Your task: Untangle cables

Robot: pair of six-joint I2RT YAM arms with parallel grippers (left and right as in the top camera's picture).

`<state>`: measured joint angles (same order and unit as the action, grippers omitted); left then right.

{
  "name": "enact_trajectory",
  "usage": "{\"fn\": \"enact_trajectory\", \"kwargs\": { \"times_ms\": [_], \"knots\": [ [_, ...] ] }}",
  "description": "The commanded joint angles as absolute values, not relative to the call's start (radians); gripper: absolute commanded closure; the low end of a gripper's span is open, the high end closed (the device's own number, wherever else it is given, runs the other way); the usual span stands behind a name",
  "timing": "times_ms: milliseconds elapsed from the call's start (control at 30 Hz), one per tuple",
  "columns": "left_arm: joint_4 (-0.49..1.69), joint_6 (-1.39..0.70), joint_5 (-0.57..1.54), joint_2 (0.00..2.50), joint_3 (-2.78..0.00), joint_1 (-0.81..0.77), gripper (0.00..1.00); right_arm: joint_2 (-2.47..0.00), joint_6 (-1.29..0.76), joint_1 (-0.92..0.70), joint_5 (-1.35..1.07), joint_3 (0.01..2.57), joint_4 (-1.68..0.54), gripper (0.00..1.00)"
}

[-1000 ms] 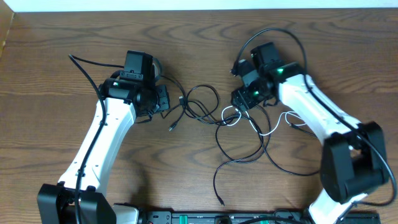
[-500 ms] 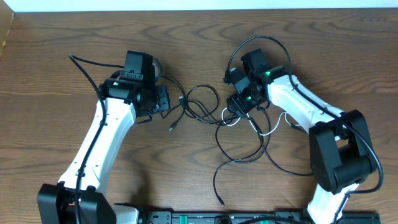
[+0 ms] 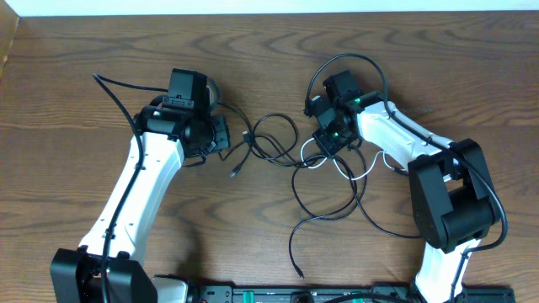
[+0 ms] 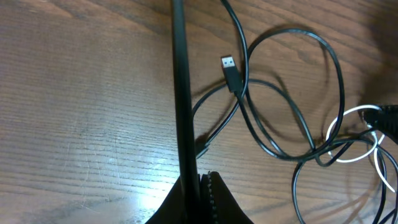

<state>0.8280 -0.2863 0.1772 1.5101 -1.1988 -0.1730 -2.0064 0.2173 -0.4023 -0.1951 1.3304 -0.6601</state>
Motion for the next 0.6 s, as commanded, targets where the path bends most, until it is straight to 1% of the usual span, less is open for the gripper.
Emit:
{"fn": "enact_trajectory", "kwargs": {
  "times_ms": [0, 233, 367, 567],
  "knots": [
    [0.83, -0.27, 0.167, 1.509, -1.196, -0.175, 0.92, -1.995, 0.13, -0.39, -0.138, 1.342, -0.659, 0.99],
    [0.834, -0.27, 0.167, 1.509, -1.196, -0.175, 0.92, -1.829, -0.017, -0.296, 0.0, 1.446, -0.688, 0.99],
    [0.834, -0.27, 0.167, 1.509, -1.196, -0.175, 0.93, -1.682, -0.072, -0.199, 0.052, 1.495, -0.687, 0.99],
    [0.834, -0.27, 0.167, 1.509, -1.196, -0.175, 0.92, -1.501, -0.074, -0.017, 0.054, 1.505, -0.676, 0.99]
  ]
}}
